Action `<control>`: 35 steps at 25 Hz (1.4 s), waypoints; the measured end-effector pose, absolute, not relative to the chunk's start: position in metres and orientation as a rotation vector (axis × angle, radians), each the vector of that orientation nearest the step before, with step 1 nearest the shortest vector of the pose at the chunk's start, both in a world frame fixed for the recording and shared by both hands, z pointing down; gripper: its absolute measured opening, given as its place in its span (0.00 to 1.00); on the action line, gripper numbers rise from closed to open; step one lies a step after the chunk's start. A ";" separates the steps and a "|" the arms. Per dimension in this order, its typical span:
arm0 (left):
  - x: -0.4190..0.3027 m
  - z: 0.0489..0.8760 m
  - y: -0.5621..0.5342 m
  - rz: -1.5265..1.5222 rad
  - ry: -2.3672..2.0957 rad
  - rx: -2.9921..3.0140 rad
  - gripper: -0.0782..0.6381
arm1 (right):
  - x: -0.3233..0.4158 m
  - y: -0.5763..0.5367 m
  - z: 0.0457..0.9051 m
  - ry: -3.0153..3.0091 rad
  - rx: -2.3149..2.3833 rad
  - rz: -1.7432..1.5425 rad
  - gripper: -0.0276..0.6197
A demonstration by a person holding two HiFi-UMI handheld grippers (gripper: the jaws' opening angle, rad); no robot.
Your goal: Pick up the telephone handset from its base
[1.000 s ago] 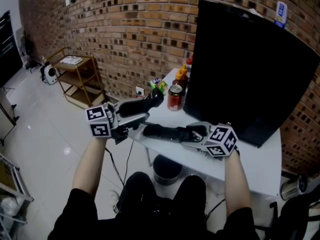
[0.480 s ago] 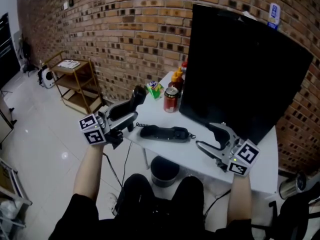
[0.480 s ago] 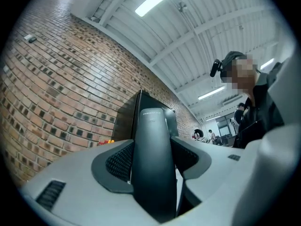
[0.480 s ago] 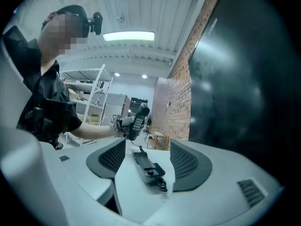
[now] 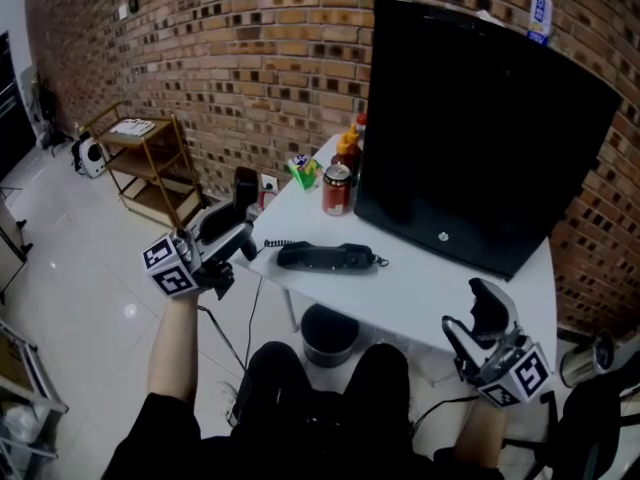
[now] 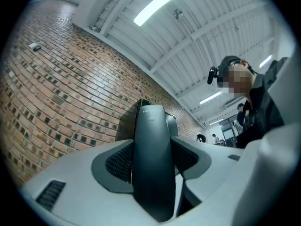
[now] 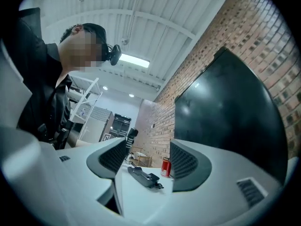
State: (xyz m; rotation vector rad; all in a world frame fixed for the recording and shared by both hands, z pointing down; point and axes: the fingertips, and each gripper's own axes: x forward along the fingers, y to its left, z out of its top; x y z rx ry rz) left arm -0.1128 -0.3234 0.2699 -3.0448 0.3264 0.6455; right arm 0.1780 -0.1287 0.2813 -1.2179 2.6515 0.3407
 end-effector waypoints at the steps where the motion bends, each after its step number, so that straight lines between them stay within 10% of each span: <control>1: -0.117 0.267 -0.323 0.677 0.326 -3.043 0.46 | 0.180 -0.122 0.283 2.622 -1.212 0.317 0.50; 25: -0.108 0.280 -0.318 0.609 0.279 -3.080 0.46 | 0.186 -0.118 0.291 2.308 -1.130 0.014 0.07; 35: -0.092 0.286 -0.319 0.512 0.245 -3.080 0.46 | 0.174 -0.124 0.301 2.384 -1.133 0.006 0.06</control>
